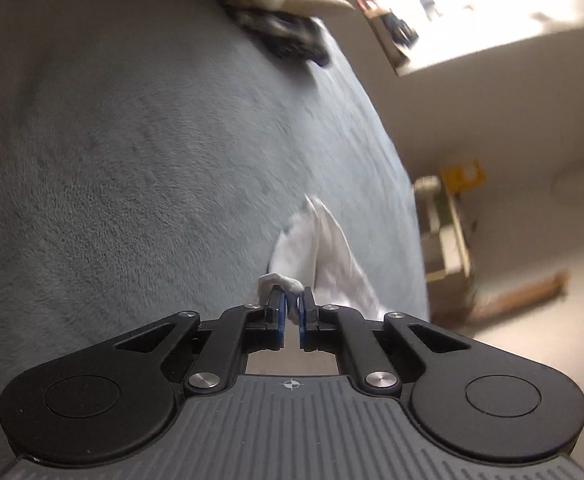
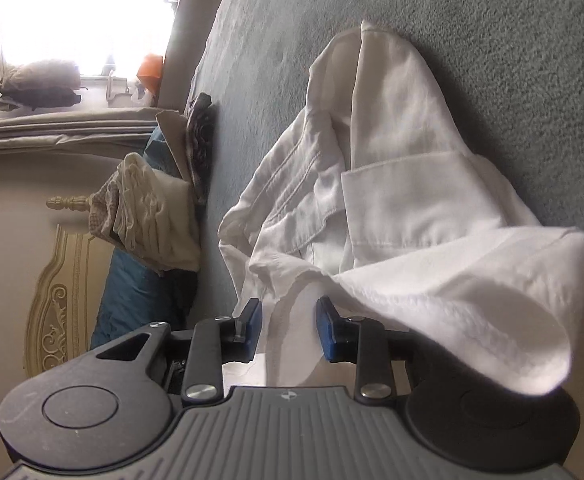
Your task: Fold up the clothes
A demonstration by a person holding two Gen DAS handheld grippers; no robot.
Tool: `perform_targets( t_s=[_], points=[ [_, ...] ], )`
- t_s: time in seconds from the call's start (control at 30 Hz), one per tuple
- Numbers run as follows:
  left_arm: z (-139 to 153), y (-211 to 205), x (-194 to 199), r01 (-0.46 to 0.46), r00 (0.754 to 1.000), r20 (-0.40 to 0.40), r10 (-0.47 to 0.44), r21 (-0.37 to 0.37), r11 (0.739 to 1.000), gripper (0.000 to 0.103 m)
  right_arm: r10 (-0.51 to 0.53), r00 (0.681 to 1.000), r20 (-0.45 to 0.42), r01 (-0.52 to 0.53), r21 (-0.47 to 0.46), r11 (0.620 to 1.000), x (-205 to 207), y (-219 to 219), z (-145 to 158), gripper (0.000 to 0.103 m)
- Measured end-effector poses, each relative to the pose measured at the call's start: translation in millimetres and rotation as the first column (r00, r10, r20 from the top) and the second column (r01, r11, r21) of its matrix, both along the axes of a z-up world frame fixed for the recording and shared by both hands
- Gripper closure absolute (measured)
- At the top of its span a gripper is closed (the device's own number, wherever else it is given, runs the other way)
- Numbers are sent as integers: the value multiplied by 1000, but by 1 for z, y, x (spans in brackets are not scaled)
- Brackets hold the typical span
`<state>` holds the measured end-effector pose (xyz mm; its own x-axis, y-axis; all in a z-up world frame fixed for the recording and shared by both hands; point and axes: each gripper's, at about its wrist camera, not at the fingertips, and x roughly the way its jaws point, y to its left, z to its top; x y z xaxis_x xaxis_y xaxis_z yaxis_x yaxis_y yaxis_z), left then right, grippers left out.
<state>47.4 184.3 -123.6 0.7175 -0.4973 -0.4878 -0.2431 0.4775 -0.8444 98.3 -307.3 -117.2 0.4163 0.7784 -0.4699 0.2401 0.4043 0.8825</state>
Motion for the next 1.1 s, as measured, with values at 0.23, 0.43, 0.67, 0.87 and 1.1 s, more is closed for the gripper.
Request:
perform_targets(
  t_s=[0.23,0.43,0.67,0.87,1.1],
  points=[
    [-16,0,7,-82,997,5,82,-95,992,79,-95,995,-24,96,44,994,16,-21,-10,61],
    [-7,10,2,-92,995,27,93,-30,995,70,-157,987,22,155,63,986,9,-45,-1,60],
    [18,-16,2,119,992,0,-128,364,924,66,-60,989,136,81,-152,985,-2,-58,32,60],
    [8,-27,6,159,987,-54,-151,431,888,58,328,901,282,-213,-370,904,16,31,63,60],
    [4,-28,9,141,989,-20,-148,450,882,68,683,670,290,-358,-680,640,16,140,79,66]
  ],
)
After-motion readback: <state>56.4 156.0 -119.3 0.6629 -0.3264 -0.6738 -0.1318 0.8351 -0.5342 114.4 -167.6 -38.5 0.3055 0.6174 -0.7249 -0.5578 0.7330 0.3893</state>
